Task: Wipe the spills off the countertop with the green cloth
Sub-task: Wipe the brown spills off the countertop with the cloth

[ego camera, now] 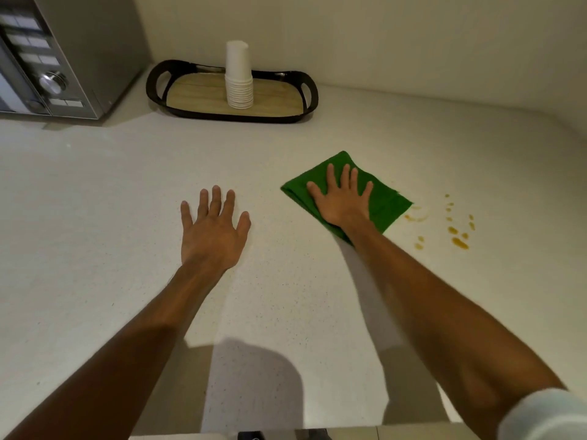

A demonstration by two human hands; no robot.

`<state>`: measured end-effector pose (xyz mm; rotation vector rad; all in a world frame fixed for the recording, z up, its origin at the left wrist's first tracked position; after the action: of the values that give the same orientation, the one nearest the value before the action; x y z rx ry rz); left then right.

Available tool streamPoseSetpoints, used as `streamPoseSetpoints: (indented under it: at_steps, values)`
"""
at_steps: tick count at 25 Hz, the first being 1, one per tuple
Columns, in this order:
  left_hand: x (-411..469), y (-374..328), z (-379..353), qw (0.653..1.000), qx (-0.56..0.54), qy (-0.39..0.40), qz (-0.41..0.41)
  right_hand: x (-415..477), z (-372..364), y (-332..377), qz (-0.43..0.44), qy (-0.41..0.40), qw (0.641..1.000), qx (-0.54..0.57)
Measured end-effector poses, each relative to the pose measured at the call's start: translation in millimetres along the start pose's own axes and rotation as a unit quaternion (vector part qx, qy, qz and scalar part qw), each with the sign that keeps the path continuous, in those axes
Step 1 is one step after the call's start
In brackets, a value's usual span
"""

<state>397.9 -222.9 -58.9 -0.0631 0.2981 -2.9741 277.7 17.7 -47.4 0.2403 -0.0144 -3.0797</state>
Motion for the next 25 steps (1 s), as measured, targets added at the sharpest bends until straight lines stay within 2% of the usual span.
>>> streamPoseSetpoints:
  at_steps: [1,3,6,10,13,14,16,17,19,20,22,23,25]
  values:
    - [0.0,0.4,-0.6,1.000,0.001,0.002,-0.001,-7.2,-2.5,14.4,-0.007,0.007,1.000,0.005]
    - [-0.4,2.2,-1.8,1.000,0.003,0.001,-0.002,-29.4,-8.1,34.4,0.035,0.004,0.999,-0.001]
    - [0.8,1.3,-1.5,1.000,0.002,0.000,-0.002,-81.1,-15.0,28.7,0.174,-0.010,0.984,-0.027]
    - [2.1,-2.1,2.3,1.000,0.005,0.018,0.013,-140.0,-29.4,-21.5,0.382,-0.047,0.921,-0.055]
    - [1.5,-15.9,7.2,0.999,-0.020,0.029,0.014,-118.4,-20.5,-57.7,0.477,-0.043,0.875,-0.078]
    - [-0.6,-25.5,7.5,0.999,-0.036,0.028,0.001,-100.4,-13.8,-65.3,0.477,-0.034,0.874,-0.087]
    - [-4.7,-47.0,6.2,0.997,-0.068,0.032,-0.027,-58.1,1.6,-73.2,0.417,-0.019,0.904,-0.091]
    - [-5.8,-56.8,4.5,0.996,-0.079,0.038,-0.034,-39.3,7.2,-73.8,0.359,-0.012,0.930,-0.078]
    - [-5.0,-71.2,-0.5,0.995,-0.083,0.044,-0.033,-13.3,10.5,-67.0,0.208,0.006,0.978,0.021]
    - [-3.4,-76.3,-2.6,0.995,-0.080,0.046,-0.028,-7.2,8.1,-58.2,0.138,0.010,0.988,0.073]
    - [2.0,-85.1,-5.5,0.996,-0.072,0.040,-0.015,-9.5,-2.0,-36.9,0.052,0.001,0.996,0.066]
    - [4.6,-88.1,-6.7,0.997,-0.067,0.030,-0.010,-17.0,-7.9,-28.2,0.041,-0.008,0.999,0.034]
    - [9.5,-92.1,-8.8,0.999,-0.053,0.005,-0.010,-36.6,-13.9,-25.8,0.086,-0.020,0.996,0.007]
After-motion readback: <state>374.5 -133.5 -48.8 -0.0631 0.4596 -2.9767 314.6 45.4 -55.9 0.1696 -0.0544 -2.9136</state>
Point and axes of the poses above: each hand's wrist, its own x-axis towards the middle knuckle, its own z-axis out of the back of the hand, y = z × x, the point moved 2 cm from there along x, towards the middle knuckle, and after that the axes turned 5 degrees about -x, right-handed, at the moved point
